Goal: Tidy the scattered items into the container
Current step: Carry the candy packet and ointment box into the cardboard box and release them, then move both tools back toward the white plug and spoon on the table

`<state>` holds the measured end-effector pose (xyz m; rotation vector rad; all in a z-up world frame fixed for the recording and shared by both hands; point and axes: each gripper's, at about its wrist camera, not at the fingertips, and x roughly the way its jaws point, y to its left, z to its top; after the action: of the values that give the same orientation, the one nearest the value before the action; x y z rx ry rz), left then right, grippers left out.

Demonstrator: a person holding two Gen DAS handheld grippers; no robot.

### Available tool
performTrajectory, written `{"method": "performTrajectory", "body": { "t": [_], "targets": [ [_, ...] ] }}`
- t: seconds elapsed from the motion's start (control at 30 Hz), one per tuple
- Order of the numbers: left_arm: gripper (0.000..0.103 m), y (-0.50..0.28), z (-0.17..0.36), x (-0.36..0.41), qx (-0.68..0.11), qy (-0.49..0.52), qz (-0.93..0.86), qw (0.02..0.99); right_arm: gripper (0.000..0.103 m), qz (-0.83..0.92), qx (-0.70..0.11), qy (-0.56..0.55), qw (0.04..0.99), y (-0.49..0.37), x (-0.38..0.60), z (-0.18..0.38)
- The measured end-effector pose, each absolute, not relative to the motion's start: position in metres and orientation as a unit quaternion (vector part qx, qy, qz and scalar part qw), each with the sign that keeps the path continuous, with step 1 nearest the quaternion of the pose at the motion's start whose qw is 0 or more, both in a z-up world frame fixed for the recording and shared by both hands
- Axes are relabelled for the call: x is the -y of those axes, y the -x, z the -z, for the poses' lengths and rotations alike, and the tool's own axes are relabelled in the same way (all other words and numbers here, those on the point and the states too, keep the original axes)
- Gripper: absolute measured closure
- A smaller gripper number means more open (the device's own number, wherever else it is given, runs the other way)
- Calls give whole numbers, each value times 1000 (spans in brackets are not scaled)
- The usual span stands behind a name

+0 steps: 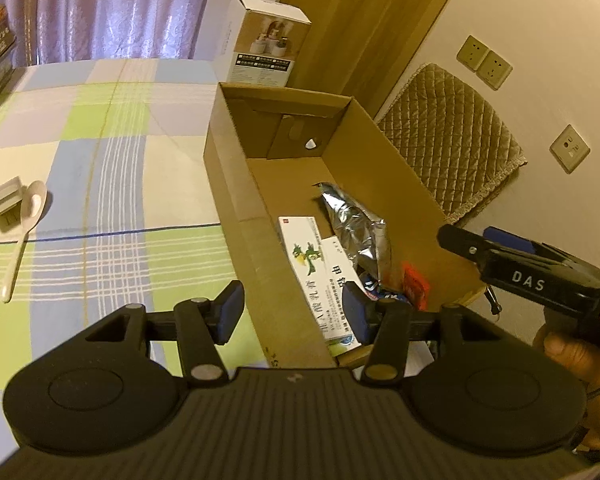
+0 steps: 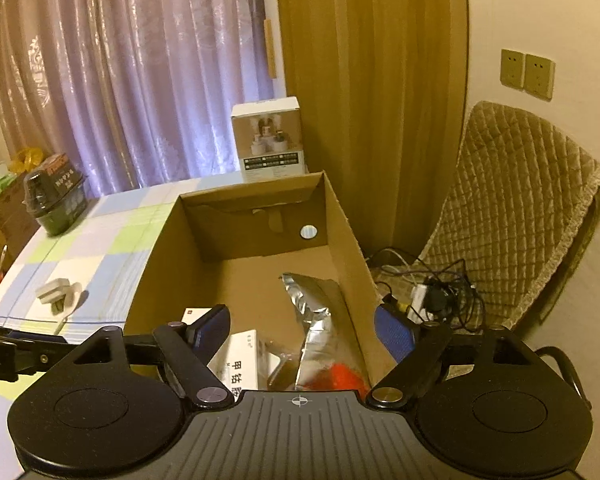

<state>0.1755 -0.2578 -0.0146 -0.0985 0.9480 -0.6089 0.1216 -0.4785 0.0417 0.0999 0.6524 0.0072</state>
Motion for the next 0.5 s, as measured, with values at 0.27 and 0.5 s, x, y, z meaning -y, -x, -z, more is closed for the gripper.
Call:
{"method": "performTrajectory", "body": {
  "t": [0.27, 0.5],
  "targets": [
    [50, -168, 21, 244, -458, 43, 278, 843, 18, 1, -329, -49, 943, -109, 471, -40],
    [37, -159, 18, 224, -455, 41, 263, 850, 18, -12, -329, -41, 943, -100, 453, -44]
  ]
}}
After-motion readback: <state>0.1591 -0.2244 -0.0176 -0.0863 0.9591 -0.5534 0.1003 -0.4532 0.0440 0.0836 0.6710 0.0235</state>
